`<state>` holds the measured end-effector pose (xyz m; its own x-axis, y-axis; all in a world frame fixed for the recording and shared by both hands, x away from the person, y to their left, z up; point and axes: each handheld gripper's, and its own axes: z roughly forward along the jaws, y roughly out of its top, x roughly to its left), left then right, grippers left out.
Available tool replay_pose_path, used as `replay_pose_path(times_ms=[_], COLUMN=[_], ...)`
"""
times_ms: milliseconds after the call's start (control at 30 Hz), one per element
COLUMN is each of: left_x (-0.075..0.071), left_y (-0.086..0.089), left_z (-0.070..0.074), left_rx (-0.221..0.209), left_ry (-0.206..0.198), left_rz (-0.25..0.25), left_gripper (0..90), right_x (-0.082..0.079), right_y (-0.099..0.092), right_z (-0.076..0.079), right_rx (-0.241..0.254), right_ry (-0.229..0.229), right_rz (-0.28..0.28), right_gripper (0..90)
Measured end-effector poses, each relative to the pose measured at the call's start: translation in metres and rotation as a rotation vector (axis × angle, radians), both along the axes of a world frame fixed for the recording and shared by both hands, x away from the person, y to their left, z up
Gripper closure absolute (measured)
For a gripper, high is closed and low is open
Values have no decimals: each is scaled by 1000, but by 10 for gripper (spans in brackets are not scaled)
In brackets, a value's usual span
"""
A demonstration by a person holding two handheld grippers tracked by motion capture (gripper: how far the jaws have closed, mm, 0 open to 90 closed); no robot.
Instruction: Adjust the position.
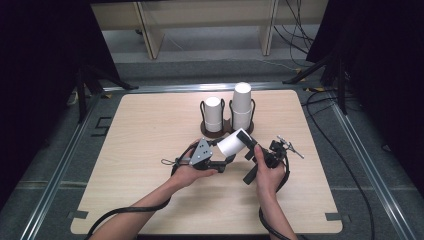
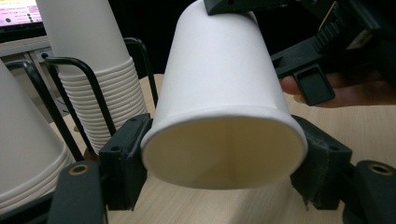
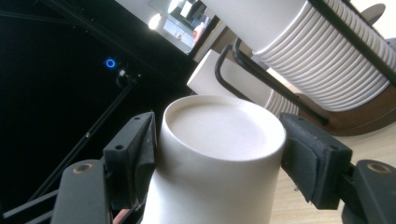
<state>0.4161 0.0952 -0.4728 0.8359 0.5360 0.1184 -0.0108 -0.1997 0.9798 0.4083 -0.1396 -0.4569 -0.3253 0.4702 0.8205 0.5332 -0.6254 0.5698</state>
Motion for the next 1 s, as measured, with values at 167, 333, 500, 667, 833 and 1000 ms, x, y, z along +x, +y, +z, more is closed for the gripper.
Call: replay_pose_path(times_ms=[167, 333, 500, 667, 833, 1000], left_x=[0, -1, -2, -2, -2, -2], left_y=[1, 1, 2, 3, 5, 7], left_z=[2, 3, 5, 6, 7, 8], left_rx=[-4, -18, -9, -10, -3, 10], left_ry=[9, 29, 30, 36, 38, 41], left_rz=[-8, -25, -27, -30, -31, -35], left_gripper=[295, 300, 306, 312, 315, 318], right_x=[1, 1, 2, 3, 4, 3], right_y=[-1, -1, -3, -6, -10, -16], right_z=[1, 1, 3, 5, 7, 11], right_rx=[-6, -10, -15, -21, -29, -49], right_ry=[-1, -7, -15, -33, -46, -87], right_rz=[1, -4, -21, -31, -47, -48], right_gripper=[284, 278, 269, 266, 259, 250])
